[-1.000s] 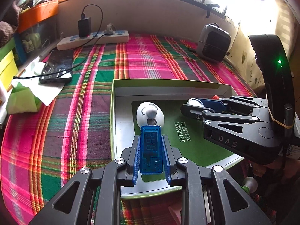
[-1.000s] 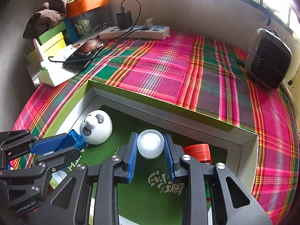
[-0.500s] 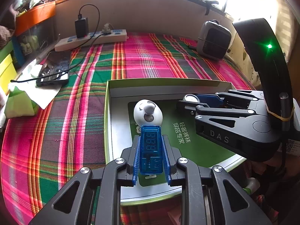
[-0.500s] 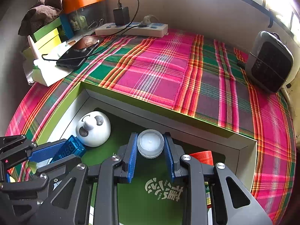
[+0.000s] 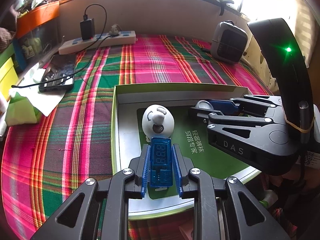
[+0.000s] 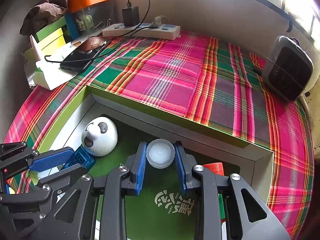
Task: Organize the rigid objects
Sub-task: 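Open both grippers to release the lid and USB stick in the tray, then move both grippers back to the objects lying beside the tray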
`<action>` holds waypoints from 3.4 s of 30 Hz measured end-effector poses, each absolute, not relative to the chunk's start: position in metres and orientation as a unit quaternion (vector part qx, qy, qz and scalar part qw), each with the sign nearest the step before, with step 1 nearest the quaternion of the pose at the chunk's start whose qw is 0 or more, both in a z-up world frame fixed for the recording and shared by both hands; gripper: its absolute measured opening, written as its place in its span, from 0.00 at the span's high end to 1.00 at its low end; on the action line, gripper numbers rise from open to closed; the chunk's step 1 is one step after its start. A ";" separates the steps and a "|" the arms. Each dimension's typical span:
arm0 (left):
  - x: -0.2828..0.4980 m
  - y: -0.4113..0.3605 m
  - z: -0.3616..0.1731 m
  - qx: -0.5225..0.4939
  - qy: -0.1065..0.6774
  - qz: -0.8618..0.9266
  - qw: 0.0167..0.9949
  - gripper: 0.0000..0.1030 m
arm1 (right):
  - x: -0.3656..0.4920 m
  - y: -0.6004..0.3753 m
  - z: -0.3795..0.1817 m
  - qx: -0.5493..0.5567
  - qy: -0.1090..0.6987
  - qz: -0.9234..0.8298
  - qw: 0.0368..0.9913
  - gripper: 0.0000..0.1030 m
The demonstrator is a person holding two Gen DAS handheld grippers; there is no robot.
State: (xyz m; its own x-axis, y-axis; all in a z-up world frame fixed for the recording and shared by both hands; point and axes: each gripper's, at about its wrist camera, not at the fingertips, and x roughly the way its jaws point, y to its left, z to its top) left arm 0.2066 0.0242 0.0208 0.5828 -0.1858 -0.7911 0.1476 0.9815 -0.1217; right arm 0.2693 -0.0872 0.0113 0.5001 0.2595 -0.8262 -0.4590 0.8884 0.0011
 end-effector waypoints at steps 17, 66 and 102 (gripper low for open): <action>0.198 0.026 0.028 -0.027 0.442 -0.087 0.892 0.71 | 0.262 -0.106 0.018 -0.061 0.450 0.199 0.869 0.56; 0.103 0.046 0.050 -0.073 0.404 -0.077 0.909 0.64 | 0.108 -0.219 0.035 0.042 0.397 0.086 0.913 0.55; 0.091 0.025 0.023 -0.073 0.440 -0.124 0.886 0.60 | 0.099 -0.202 0.006 0.050 0.439 0.089 0.893 0.49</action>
State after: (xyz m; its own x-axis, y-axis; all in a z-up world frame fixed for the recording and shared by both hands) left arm 0.0905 0.0249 0.0231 0.5822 -0.2833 -0.7621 0.1555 0.9588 -0.2376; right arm 0.0987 -0.2018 0.0060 0.5995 0.2028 -0.7743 -0.1159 0.9792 0.1667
